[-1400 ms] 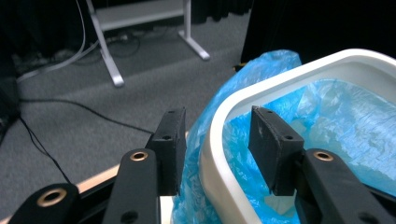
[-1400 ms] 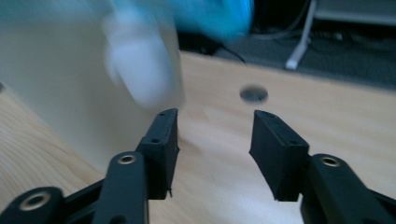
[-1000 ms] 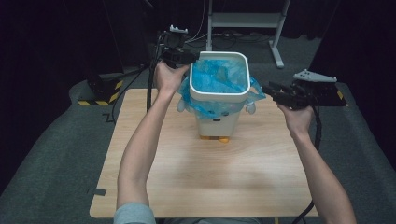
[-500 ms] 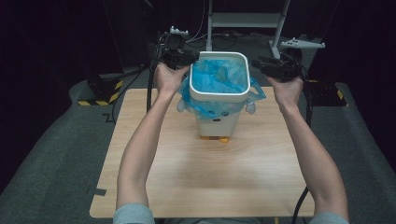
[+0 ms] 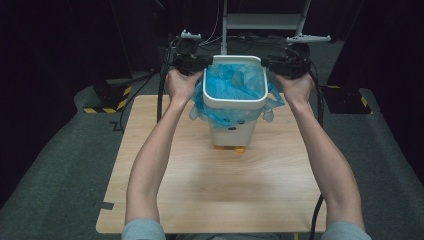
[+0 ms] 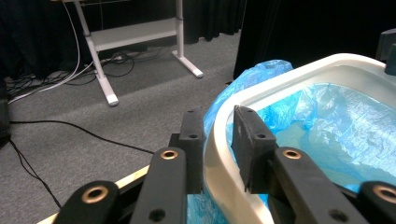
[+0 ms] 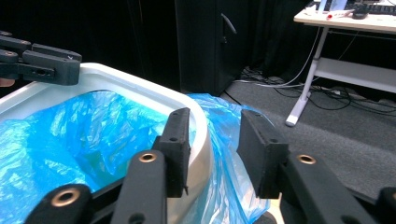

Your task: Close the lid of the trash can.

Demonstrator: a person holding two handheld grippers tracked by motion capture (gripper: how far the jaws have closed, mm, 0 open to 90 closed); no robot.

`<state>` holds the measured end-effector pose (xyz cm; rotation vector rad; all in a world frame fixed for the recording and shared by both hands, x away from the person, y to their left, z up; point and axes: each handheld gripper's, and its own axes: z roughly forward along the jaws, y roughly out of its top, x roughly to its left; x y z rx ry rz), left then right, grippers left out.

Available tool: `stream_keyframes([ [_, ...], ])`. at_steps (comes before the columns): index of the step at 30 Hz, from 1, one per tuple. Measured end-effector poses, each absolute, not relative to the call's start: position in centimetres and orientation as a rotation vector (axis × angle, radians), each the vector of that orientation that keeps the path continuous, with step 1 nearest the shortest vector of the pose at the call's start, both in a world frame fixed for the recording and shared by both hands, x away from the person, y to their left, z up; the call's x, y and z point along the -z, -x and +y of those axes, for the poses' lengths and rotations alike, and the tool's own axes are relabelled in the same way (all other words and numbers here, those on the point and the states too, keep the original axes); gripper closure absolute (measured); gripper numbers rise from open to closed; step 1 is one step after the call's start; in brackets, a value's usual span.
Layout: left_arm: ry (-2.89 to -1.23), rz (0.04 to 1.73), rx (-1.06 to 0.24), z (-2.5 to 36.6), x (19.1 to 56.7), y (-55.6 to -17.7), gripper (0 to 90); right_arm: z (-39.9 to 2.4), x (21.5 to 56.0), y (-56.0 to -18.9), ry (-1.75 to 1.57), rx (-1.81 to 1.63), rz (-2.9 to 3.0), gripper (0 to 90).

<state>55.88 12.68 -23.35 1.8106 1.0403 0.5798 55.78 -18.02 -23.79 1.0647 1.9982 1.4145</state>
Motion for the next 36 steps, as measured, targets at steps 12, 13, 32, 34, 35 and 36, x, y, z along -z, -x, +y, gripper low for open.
stream_keyframes([
  [12, -1.822, 1.051, -0.611, 12.2, 23.4, -56.2, 78.6, -16.5, 23.5, -56.4, -1.030, -1.317, 2.050, 79.0],
  [13, -1.829, 1.050, -0.623, 12.1, 23.3, -56.2, 78.8, -16.4, 23.5, -56.5, -1.030, -1.309, 2.050, 79.2],
  [32, -1.885, 1.076, -0.644, 11.7, 23.0, -56.6, 80.9, -15.1, 22.7, -57.1, -1.050, -1.156, 2.071, 83.9],
  [34, -1.890, 1.079, -0.638, 11.6, 23.1, -56.7, 81.0, -15.0, 22.7, -57.2, -1.054, -1.144, 2.079, 84.0],
  [35, -1.892, 1.079, -0.642, 11.6, 23.1, -56.6, 81.0, -15.0, 22.8, -57.2, -1.055, -1.140, 2.080, 84.0],
  [36, -1.892, 1.076, -0.647, 11.6, 23.2, -56.6, 81.1, -15.0, 22.9, -57.2, -1.054, -1.141, 2.080, 84.0],
])
